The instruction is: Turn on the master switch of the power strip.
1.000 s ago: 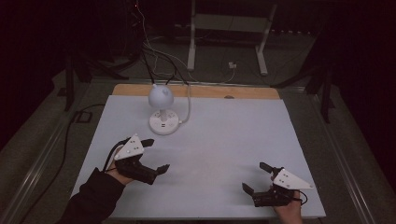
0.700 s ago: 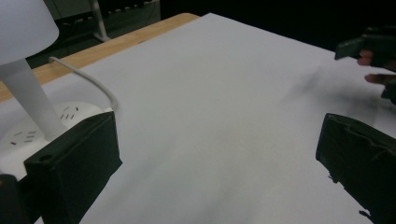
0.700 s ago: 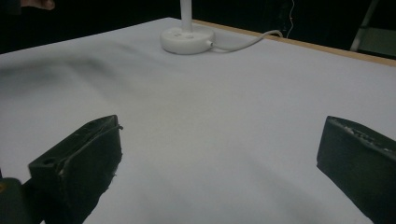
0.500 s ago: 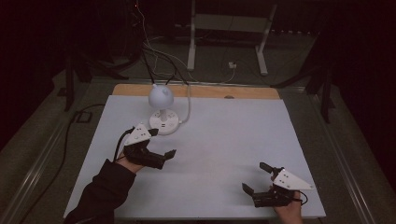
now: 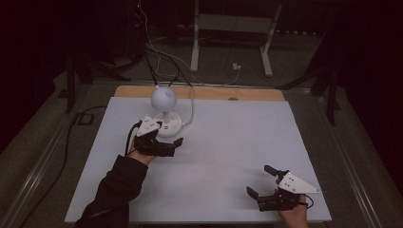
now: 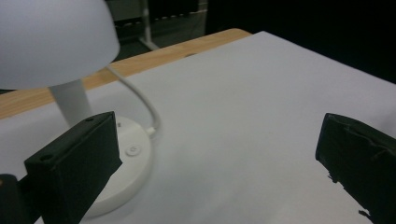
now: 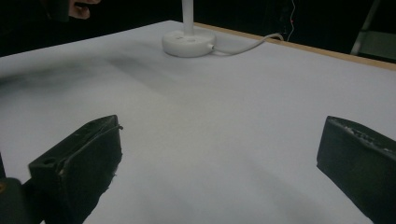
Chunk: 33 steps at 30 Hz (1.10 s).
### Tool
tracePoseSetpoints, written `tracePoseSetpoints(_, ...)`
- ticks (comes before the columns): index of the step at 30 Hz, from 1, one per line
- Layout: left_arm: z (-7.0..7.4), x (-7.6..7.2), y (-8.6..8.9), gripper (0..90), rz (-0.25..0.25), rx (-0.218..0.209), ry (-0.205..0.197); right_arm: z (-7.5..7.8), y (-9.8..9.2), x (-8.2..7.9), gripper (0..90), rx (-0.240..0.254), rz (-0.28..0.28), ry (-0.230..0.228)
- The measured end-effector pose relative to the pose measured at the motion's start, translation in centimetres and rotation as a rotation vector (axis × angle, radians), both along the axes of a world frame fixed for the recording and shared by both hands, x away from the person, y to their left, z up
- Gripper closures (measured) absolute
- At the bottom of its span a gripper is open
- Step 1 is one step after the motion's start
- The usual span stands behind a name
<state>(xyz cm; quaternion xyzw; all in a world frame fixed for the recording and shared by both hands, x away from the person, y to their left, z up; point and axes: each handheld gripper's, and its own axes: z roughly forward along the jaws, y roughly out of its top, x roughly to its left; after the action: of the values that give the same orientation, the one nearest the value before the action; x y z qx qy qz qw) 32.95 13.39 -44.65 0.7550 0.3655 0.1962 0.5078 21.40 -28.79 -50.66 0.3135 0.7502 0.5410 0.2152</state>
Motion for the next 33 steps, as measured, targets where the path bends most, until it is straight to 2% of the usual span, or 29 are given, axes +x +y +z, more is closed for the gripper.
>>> tracePoseSetpoints(4,-0.5,0.8,-0.3,0.3,0.059,0.003,-0.002,0.0,0.0,0.0,0.0,0.002,0.002,0.001)
tracePoseSetpoints(8,-0.7,1.2,-0.6,0.3,0.076,0.005,0.001,0.0,0.0,0.0,0.0,0.003,0.001,0.001)
tracePoseSetpoints(11,-1.0,1.5,-1.2,0.3,0.079,0.027,-0.002,0.0,-0.1,0.0,0.0,0.002,0.004,-0.002)
tracePoseSetpoints(13,-1.2,1.6,-1.6,0.3,0.113,0.036,-0.015,0.0,-0.1,0.0,0.0,0.004,0.003,-0.001)
tracePoseSetpoints(15,-1.4,1.9,-1.8,0.3,0.142,0.031,-0.002,0.0,-0.1,0.0,0.0,0.005,0.003,-0.001)
tracePoseSetpoints(17,-1.7,2.1,-2.0,0.3,0.172,0.04,-0.018,0.1,-0.1,0.0,0.0,0.004,0.004,-0.004)
tracePoseSetpoints(20,-2.0,2.4,-2.0,0.3,0.178,0.037,-0.007,0.1,-0.1,0.0,0.0,0.007,0.005,-0.001)
tracePoseSetpoints(21,-2.3,2.7,-2.2,0.3,0.193,0.052,0.01,0.1,-0.1,0.0,0.0,0.006,0.005,-0.002)
tracePoseSetpoints(24,-2.7,3.0,-2.6,2.7,0.223,0.081,0.013,0.1,-0.2,0.0,0.0,0.006,0.005,-0.004)
tracePoseSetpoints(33,-4.1,3.8,-3.0,10.6,0.246,0.088,0.031,0.1,-0.2,0.0,0.0,0.009,0.005,-0.003)
